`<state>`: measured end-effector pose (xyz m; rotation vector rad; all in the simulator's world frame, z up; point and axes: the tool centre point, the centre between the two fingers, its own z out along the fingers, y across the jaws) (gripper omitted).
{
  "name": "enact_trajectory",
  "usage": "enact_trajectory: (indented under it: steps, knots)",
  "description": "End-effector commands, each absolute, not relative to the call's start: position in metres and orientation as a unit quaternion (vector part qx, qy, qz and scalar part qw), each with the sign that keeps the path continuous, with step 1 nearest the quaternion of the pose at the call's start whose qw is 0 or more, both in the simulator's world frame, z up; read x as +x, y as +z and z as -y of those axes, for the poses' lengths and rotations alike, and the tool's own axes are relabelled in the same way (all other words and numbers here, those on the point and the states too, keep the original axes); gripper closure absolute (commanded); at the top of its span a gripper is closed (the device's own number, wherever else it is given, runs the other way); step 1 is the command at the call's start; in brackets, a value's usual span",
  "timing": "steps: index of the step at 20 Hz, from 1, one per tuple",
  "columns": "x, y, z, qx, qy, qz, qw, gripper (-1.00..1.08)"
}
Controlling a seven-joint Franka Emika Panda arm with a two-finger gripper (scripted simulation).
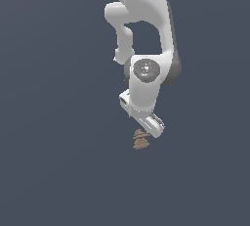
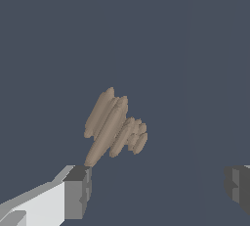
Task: Pick up the object and move it to a goal position.
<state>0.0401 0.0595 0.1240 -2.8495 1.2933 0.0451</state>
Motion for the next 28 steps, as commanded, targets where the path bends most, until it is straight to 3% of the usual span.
enact_trajectory:
  steps: [1, 15, 28]
  knots:
    - [0.044, 0.121, -0.061, -0.896, 0.013, -0.443, 0.005, -0.92]
    - [0.062, 0.105, -0.068, -0.814, 0.003, -0.581, 0.001, -0.92]
    - [0.067, 0.101, -0.07, -0.787, 0.0, -0.616, 0.0, -0.92]
